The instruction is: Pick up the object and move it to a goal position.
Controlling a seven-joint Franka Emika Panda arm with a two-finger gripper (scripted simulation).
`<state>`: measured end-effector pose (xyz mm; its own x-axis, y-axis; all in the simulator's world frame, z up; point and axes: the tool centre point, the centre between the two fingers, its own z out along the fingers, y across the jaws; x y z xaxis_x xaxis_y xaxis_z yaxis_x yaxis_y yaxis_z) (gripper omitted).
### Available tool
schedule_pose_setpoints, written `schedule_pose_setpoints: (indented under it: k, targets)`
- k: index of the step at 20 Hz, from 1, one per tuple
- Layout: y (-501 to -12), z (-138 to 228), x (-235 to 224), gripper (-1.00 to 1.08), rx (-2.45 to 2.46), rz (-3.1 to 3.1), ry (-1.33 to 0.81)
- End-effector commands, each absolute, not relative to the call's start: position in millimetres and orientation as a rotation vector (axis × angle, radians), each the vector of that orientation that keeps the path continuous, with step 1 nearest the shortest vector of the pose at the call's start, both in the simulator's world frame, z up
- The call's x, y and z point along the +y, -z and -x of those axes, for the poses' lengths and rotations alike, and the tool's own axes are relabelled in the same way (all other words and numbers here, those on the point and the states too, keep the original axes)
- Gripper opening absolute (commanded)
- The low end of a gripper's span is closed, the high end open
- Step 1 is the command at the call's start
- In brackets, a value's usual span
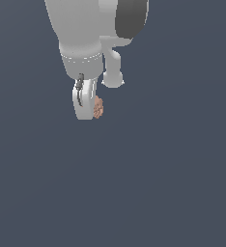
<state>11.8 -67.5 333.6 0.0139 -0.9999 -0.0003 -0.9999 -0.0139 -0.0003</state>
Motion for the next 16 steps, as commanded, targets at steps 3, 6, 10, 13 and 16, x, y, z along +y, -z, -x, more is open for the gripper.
schedule_pose_setpoints:
  k: [3, 6, 10, 13, 16]
  targets:
    - [-382.0, -6.2, -75.8, -1.00, 2.206, 2.238, 0.000]
    - [-407.6, -4.1, -79.8, -1.00, 2.205, 2.239, 0.000]
    - [-433.0, -2.4, -84.0, -1.00, 2.204, 2.240, 0.000]
    - [-446.1, -1.9, -85.9, -1.00, 2.202, 2.241, 0.000]
    - [-454.5, -1.7, -87.2, -1.00, 2.202, 2.241, 0.000]
